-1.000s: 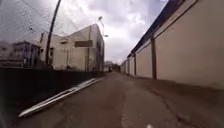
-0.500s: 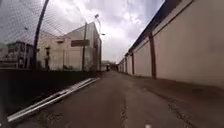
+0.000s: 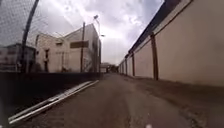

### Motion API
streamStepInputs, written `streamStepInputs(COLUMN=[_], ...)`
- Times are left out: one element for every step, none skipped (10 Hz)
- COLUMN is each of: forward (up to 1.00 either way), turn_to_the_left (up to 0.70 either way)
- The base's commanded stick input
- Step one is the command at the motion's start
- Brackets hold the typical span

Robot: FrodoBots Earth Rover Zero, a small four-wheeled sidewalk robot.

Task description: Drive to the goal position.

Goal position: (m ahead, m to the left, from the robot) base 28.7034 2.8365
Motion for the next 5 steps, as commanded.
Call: streamStepInputs(forward=[0.7, 0.7, 0.7, 0.7, 0.7], turn_to_the_left=[-0.11, 0.0, 0.0, 0.0, 0.0])
